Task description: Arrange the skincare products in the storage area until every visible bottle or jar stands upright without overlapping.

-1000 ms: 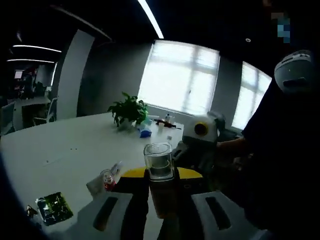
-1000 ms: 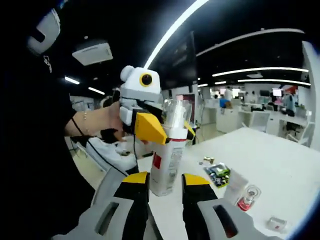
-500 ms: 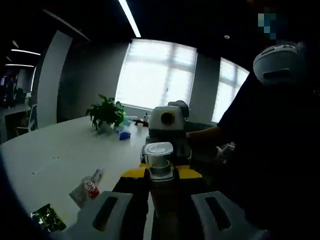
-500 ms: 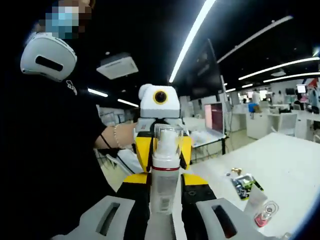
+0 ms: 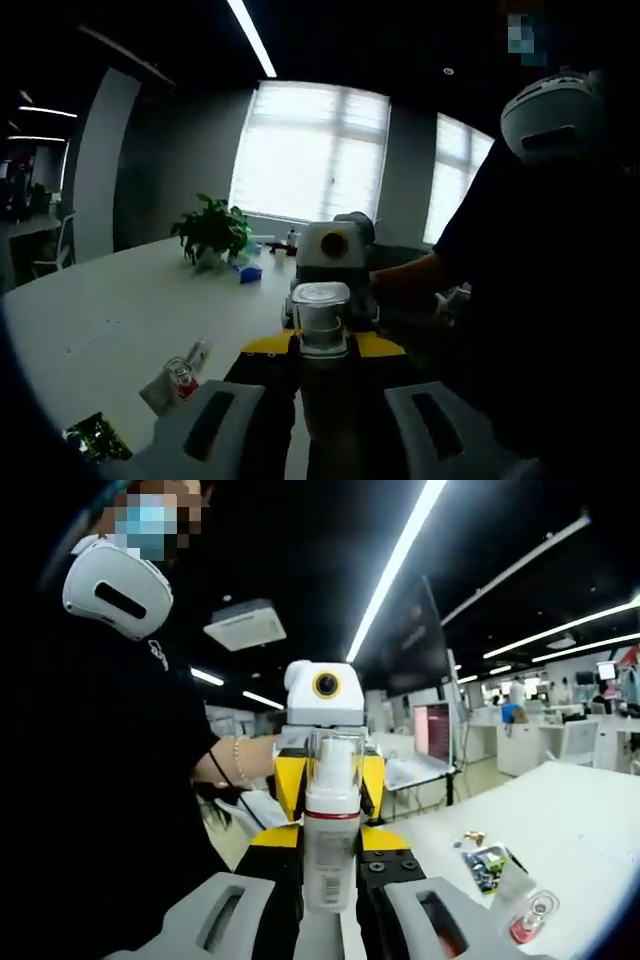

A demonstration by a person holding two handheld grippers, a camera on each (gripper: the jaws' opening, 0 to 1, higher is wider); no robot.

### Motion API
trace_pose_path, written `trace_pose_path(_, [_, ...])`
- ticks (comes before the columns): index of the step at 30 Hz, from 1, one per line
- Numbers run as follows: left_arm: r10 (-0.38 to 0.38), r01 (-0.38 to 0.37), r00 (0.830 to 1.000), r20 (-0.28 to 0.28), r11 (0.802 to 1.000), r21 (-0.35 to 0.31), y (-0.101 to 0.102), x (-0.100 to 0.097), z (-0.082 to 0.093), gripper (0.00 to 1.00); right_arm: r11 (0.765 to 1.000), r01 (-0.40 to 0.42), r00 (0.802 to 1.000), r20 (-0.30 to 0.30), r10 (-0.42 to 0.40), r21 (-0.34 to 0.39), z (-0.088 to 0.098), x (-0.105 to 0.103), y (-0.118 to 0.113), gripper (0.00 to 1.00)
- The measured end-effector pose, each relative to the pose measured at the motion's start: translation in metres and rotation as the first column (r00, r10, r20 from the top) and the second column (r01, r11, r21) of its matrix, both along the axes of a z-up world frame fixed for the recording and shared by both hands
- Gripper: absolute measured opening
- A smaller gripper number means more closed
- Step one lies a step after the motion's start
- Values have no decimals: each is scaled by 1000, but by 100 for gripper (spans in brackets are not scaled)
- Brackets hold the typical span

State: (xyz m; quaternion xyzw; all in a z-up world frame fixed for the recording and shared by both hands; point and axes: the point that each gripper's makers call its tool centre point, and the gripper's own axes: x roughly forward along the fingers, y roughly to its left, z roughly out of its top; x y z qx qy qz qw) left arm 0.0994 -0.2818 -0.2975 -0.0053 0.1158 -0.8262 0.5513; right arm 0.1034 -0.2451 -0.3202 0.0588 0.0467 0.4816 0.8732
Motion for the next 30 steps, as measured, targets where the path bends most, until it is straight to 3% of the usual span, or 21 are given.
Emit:
trace_pose_path(7, [43,-42,999,-14,999,20,3,1,-17,34,1000,4,1000,13,-3,-24,-9,1,-1,10])
trace_pose_path(15, [106,-104,993,-43,994,44,10,10,-34,41,1000,6,1000,3,-6,-12,-22,6,-2,10])
trace_pose_path(19, [144,-141,989,-25,986,86,17,16,-51,43,1000,14,1000,-3,-14,-7,-28,11,-3,10])
trace_pose_path(30, [280,-273,959,-34,953,128,26,25,-77,69,999,31,999,-23,-31,-17,-52,21,-11,10])
